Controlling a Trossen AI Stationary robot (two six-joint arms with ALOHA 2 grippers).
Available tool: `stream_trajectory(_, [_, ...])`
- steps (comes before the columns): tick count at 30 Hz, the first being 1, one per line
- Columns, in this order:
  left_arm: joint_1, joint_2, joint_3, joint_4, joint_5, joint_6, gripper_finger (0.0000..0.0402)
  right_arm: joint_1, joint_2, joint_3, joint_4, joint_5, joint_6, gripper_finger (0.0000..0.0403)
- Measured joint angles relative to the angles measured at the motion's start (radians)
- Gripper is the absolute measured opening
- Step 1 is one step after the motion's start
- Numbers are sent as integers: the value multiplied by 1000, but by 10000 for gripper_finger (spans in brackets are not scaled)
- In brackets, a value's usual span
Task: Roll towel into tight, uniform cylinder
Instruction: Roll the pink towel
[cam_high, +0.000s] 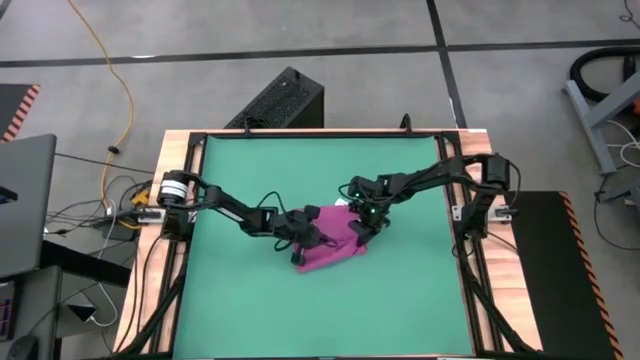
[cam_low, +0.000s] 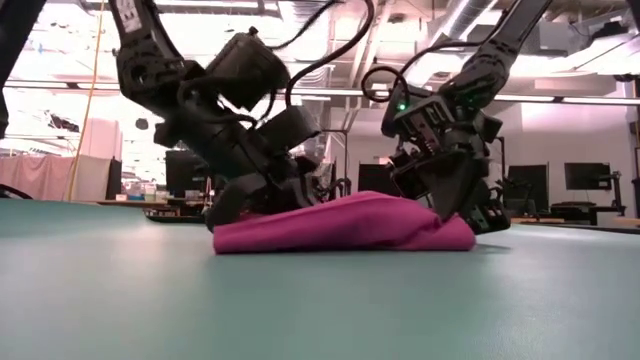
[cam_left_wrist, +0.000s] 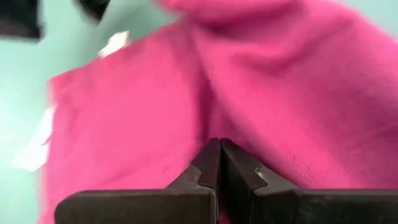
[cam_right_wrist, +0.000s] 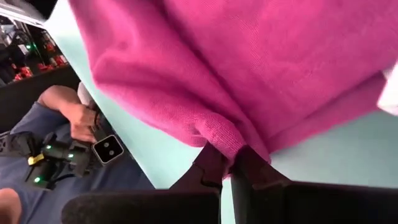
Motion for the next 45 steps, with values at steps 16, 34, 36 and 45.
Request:
stream_trajectory(16, [-219, -529, -138, -246, -224, 31, 2, 4, -3, 0, 22, 47, -62, 20])
stream_trajectory(34, [-392, -296, -216, -131, -266, 181, 194, 34, -3, 0, 25, 74, -97, 20])
stream_trajectory(36, [-413, -249, -213, -65, -377, 179, 205, 41, -3, 0, 25, 74, -107, 20])
stream_trajectory(45, [-424, -153, -210, 46, -493, 90, 213, 70, -3, 0, 22, 97, -116, 20])
